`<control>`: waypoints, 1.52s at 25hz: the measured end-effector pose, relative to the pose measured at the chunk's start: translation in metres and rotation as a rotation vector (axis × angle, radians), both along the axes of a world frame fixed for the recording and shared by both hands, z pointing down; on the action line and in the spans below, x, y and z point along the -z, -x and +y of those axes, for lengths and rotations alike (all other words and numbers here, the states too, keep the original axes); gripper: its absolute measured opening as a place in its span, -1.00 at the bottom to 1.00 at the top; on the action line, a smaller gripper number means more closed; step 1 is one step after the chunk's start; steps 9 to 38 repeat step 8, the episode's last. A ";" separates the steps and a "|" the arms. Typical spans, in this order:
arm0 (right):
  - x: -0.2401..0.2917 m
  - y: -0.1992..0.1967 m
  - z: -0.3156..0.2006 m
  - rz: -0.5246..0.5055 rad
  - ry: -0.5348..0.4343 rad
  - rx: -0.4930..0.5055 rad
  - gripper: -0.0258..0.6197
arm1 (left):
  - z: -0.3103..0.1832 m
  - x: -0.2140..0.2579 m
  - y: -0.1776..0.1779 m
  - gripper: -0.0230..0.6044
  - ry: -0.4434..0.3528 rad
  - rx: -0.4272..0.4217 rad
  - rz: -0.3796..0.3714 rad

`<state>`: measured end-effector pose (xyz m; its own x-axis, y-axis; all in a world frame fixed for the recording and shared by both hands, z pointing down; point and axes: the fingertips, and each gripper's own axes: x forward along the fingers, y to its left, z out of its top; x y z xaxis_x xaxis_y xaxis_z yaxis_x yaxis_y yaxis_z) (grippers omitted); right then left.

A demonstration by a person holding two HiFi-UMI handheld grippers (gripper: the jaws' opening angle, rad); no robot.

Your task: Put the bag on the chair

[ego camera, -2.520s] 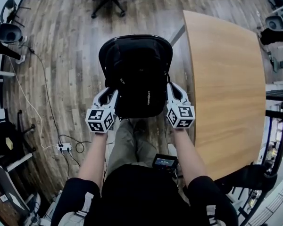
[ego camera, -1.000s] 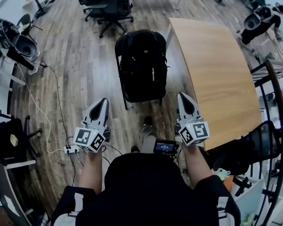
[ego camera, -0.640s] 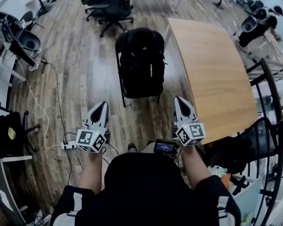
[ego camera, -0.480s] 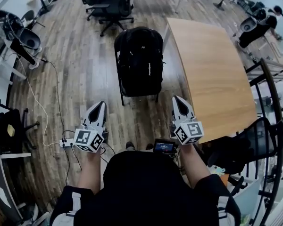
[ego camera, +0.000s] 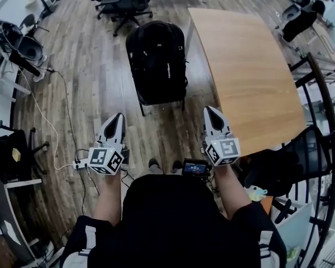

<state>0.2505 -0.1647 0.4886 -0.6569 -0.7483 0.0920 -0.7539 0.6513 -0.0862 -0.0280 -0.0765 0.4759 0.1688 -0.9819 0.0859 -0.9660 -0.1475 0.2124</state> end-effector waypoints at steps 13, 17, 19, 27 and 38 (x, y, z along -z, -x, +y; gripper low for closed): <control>-0.017 -0.013 0.002 -0.006 0.031 -0.032 -0.89 | 0.006 -0.009 -0.003 -0.92 0.022 0.010 -0.009; -0.017 -0.013 0.002 -0.006 0.031 -0.032 -0.89 | 0.006 -0.009 -0.003 -0.92 0.022 0.010 -0.009; -0.017 -0.013 0.002 -0.006 0.031 -0.032 -0.89 | 0.006 -0.009 -0.003 -0.92 0.022 0.010 -0.009; -0.017 -0.013 0.002 -0.006 0.031 -0.032 -0.89 | 0.006 -0.009 -0.003 -0.92 0.022 0.010 -0.009; -0.017 -0.013 0.002 -0.006 0.031 -0.032 -0.89 | 0.006 -0.009 -0.003 -0.92 0.022 0.010 -0.009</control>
